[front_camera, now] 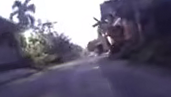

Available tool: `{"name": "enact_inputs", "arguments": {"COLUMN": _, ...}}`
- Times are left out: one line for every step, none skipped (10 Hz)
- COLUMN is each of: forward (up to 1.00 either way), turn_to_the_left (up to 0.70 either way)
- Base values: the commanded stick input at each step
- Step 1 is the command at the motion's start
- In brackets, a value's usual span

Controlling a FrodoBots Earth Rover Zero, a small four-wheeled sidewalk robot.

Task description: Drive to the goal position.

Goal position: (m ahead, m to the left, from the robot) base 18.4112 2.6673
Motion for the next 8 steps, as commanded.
{"name": "enact_inputs", "arguments": {"forward": 0.70, "turn_to_the_left": 0.00}}
{"name": "enact_inputs", "arguments": {"forward": 0.70, "turn_to_the_left": 0.00}}
{"name": "enact_inputs", "arguments": {"forward": 0.70, "turn_to_the_left": 0.00}}
{"name": "enact_inputs", "arguments": {"forward": 0.70, "turn_to_the_left": 0.00}}
{"name": "enact_inputs", "arguments": {"forward": 0.70, "turn_to_the_left": 0.00}}
{"name": "enact_inputs", "arguments": {"forward": 0.70, "turn_to_the_left": 0.00}}
{"name": "enact_inputs", "arguments": {"forward": 0.70, "turn_to_the_left": 0.00}}
{"name": "enact_inputs", "arguments": {"forward": 0.70, "turn_to_the_left": -0.12}}
